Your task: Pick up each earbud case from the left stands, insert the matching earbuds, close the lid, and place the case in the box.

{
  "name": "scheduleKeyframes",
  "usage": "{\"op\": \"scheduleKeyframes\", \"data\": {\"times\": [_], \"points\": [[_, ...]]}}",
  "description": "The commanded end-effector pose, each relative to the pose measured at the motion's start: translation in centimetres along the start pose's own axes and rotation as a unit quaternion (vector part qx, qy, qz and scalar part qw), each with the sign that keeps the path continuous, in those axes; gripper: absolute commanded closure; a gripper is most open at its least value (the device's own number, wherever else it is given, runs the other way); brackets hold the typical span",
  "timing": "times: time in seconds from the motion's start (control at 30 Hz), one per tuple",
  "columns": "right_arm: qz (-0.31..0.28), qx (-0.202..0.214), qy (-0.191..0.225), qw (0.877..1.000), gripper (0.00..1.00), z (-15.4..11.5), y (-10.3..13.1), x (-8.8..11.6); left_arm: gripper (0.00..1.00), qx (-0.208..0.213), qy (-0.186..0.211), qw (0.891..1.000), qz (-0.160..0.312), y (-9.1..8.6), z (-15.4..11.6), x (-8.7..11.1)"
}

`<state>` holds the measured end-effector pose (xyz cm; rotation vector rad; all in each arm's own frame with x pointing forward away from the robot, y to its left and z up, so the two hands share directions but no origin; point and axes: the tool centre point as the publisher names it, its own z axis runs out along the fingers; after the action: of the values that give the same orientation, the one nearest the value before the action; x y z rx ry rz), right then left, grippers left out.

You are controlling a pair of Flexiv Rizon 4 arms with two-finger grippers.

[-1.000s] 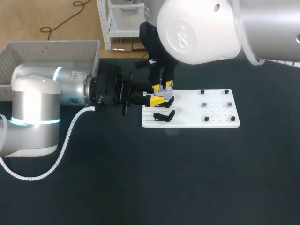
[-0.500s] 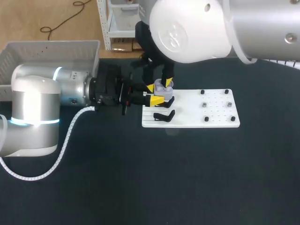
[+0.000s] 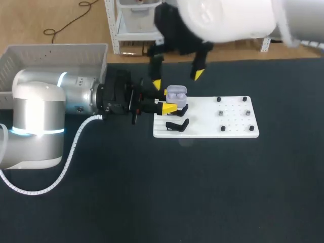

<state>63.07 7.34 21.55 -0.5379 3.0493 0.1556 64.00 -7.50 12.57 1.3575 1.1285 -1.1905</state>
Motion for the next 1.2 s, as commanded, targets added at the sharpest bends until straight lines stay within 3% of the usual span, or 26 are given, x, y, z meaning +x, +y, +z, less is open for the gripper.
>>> {"op": "scheduleKeyframes", "data": {"times": [0.03,0.2,0.53,0.8,1.2], "points": [[0.029,-0.004,-0.011,1.0,0.0,-0.2,-2.0,-0.8,1.0,-0.002,0.0,1.0,0.001,-0.1,0.0,0.0],[0.092,0.003,-0.039,0.995,0.0,0.3,-3.9,-3.1,1.0,-0.002,0.0,1.0,0.001,-0.1,0.0,0.0],[0.127,0.008,-0.058,0.99,0.0,2.8,-5.6,-5.2,1.0,-0.002,0.0,1.0,0.001,-0.1,0.0,0.0],[0.134,0.008,-0.045,0.99,0.0,4.4,-6.6,-4.7,1.0,-0.002,0.0,1.0,0.001,-0.1,0.0,0.0],[0.121,0.005,-0.024,0.992,0.0,5.7,-5.6,-2.6,1.0,-0.002,0.0,1.0,0.001,-0.1,0.0,0.0]]}}
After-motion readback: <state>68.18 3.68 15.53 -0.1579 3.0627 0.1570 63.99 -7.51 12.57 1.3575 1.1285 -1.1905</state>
